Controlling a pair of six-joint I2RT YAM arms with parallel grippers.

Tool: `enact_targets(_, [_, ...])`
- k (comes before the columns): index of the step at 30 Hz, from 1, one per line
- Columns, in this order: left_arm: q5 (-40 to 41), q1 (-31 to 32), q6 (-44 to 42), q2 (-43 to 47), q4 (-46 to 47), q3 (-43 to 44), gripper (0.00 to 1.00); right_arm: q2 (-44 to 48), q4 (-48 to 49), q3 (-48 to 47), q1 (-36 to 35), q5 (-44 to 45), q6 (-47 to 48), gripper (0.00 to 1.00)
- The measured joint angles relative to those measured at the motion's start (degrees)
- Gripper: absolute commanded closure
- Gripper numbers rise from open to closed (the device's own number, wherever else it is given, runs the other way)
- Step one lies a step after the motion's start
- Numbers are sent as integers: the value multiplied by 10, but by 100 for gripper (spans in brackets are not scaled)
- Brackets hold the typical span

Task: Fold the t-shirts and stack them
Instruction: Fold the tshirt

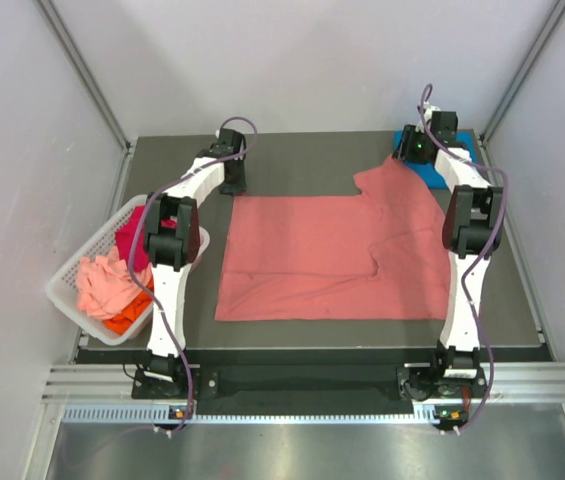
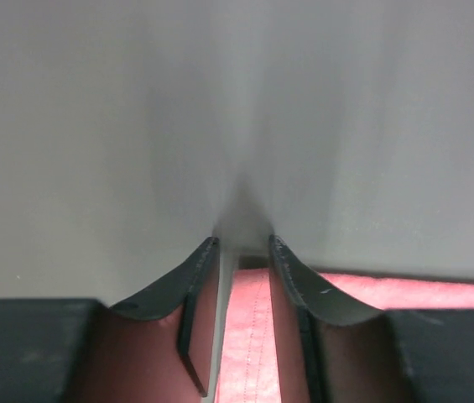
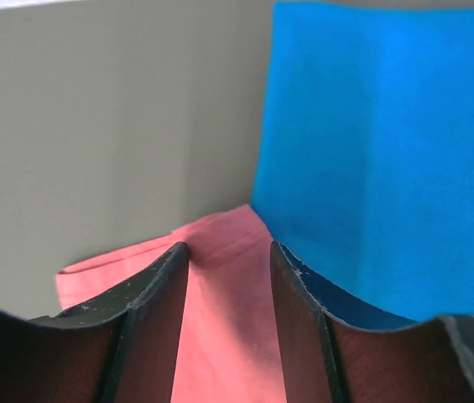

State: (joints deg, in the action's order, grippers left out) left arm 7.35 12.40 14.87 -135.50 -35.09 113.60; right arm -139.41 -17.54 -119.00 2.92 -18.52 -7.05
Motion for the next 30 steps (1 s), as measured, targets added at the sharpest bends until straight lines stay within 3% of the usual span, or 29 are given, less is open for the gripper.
enact_targets(5, [0, 0, -6, 0, 4, 0, 69, -8, -1, 0, -2, 14, 1, 64])
enact_targets(9, [-3, 0, -15, 0, 4, 0, 68, -8, 2, 0, -5, 18, 1, 80])
enact_targets(16, [-12, 0, -27, 0, 2, 1, 66, -9, 4, 0, -12, 26, 0, 98])
enact_targets(30, [-29, 0, -67, 0, -49, 29, 62, -9, 18, 0, -14, 27, -2, 100])
